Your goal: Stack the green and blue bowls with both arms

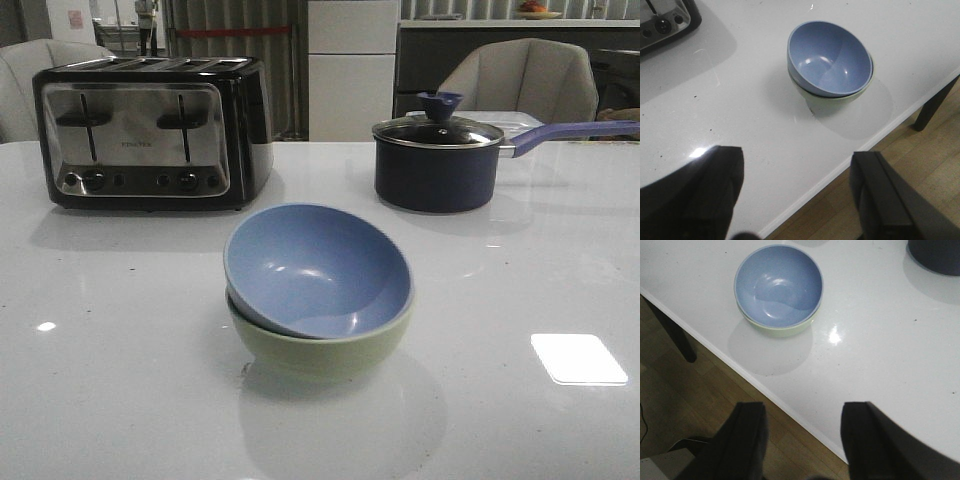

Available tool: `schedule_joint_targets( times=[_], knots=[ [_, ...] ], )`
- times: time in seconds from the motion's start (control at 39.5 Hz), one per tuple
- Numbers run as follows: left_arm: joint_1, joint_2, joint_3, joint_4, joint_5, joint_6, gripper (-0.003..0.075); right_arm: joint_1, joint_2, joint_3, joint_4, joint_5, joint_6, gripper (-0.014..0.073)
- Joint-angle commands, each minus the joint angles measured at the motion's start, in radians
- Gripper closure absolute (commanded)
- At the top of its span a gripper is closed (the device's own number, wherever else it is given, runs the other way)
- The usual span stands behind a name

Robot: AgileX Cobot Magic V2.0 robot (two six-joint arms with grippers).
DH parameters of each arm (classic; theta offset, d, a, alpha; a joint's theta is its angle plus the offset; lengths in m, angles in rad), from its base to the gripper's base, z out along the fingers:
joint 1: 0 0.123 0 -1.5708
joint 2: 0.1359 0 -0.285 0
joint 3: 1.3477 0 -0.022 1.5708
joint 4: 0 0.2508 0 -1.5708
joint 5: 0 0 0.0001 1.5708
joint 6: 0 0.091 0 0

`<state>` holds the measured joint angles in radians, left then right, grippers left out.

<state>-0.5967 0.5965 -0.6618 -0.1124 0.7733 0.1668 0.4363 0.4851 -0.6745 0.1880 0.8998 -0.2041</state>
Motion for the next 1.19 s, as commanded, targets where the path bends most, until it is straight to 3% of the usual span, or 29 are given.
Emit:
schedule_joint_targets(
  times=[0.0, 0.18, 0.46, 0.68, 0.96, 1.16],
  knots=[
    [-0.009, 0.003, -0.028, 0.000, -0.079, -0.004, 0.0209, -0.003, 0.004, -0.026, -0.001, -0.064, -0.001, 0.0147],
    [-0.009, 0.003, -0.028, 0.000, -0.079, -0.004, 0.0209, -0.003, 0.004, -0.026, -0.016, -0.064, -0.001, 0.0176],
    [-0.009, 0.003, -0.028, 0.000, -0.079, -0.004, 0.0216, -0.003, 0.004, -0.026, -0.016, -0.063, -0.001, 0.0326],
    [-0.009, 0.003, -0.028, 0.000, -0.079, -0.004, 0.0393, -0.003, 0.004, -0.026, -0.016, -0.045, -0.001, 0.0466],
    [-0.009, 0.003, -0.028, 0.000, -0.079, -0.004, 0.0608, -0.003, 0.004, -0.026, -0.016, -0.040, -0.001, 0.0558],
    [-0.009, 0.003, -0.028, 0.000, -0.077, -0.004, 0.0622, -0.003, 0.004, -0.026, -0.016, -0.038, -0.001, 0.0558]
  ],
)
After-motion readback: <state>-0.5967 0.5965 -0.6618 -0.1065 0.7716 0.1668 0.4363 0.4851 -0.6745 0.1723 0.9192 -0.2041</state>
